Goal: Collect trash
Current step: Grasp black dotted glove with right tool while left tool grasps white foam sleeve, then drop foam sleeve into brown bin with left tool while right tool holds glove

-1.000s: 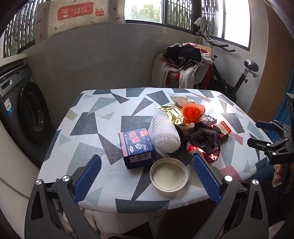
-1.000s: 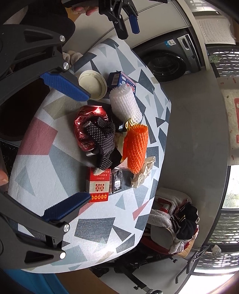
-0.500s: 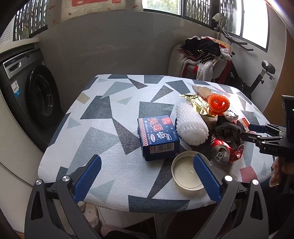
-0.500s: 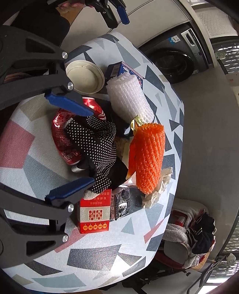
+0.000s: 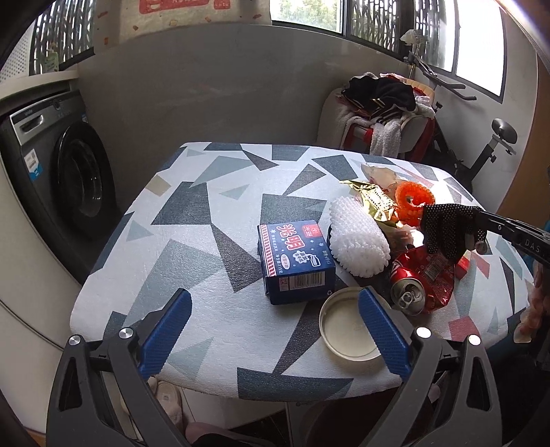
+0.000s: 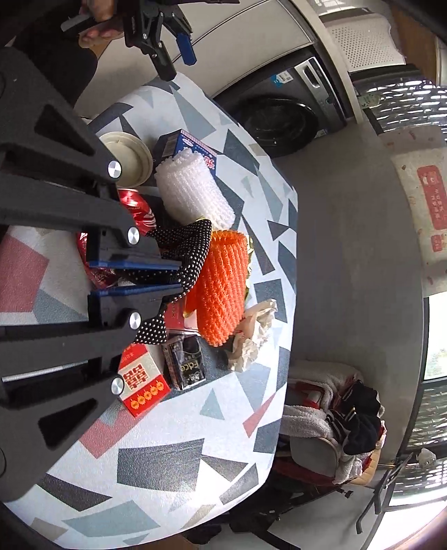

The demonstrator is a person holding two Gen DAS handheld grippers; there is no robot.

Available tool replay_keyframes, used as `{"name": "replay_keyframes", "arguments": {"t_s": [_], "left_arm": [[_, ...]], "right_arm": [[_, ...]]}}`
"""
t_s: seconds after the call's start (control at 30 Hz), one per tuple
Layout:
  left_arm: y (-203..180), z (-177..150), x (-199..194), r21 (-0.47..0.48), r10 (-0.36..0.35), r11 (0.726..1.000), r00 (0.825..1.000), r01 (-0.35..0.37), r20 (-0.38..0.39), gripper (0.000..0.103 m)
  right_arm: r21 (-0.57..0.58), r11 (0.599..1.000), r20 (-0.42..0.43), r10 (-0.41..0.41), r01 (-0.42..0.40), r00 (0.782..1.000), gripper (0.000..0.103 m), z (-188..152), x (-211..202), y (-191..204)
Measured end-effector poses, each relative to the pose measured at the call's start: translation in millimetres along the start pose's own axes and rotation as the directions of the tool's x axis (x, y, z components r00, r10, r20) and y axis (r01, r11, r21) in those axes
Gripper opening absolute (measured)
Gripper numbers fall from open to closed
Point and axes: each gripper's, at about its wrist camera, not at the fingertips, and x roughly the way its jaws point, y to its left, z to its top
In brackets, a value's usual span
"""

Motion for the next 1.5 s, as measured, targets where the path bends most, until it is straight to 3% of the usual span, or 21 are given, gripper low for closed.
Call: {"name": "replay_keyframes", "arguments": {"t_s": [0.2,0.47,0.6,0.8,0.9,0.93,1.0,1.27,1.5], "left_arm": [[-6.5,10.3,6.9,-0.037,-0.095,0.995,0.995,0.094,-0.014,0.083],[-36.1,43.7,47.0,-0.016,-0.203,0.979,0.978,0.203,-0.04,0.081],[-56.4,62.6,87.9,0.014,-0.195,0.98,0.976,0.197,-0.095,0.074],[-79.4,75.5,136.3,0.066,-0.151,0.984,0.97,0.166,-0.189,0.071],[-87.4,73.4,144.9,0.108,-0.149,0.978,0.958,0.179,-0.244,0.037],[-85.8,74.1,141.4,0.1,-0.16,0.977,0.958,0.188,-0.239,0.029],[-80.3,78.1,128.0,0.08,-0.204,0.971,0.954,0.226,-0.22,0.025],[-64.1,99.6,49.5,0.082,-0.288,0.952,0.953,0.295,-0.09,0.023],[-73.9,71.9,-16.0,0.171,-0.325,0.931,0.945,0.323,-0.011,0.023]], "right_arm": [[0.006,1.0,0.096,-0.018,0.018,0.995,0.012,14.1,-35.1,-6.7],[-0.004,1.0,0.134,-0.018,0.018,0.991,0.012,8.5,-60.7,-8.9],[-0.016,0.999,0.124,-0.031,0.033,0.992,0.012,0.7,-67.0,-10.4],[-0.001,0.999,0.115,-0.048,0.048,0.992,0.012,-9.9,-72.9,-19.0],[0.008,0.999,0.113,-0.05,0.049,0.992,0.012,-12.9,-75.8,-21.6],[0.009,0.999,0.116,-0.05,0.049,0.992,0.012,-13.2,-77.6,-22.1],[0.009,0.999,0.126,-0.048,0.047,0.991,0.012,-12.9,-81.6,-22.2],[0.014,0.999,0.164,-0.038,0.037,0.986,0.012,-13.7,-93.8,-13.0],[-0.02,1.0,0.192,-0.014,0.018,0.981,0.012,-15.1,-110.1,5.6]]}}
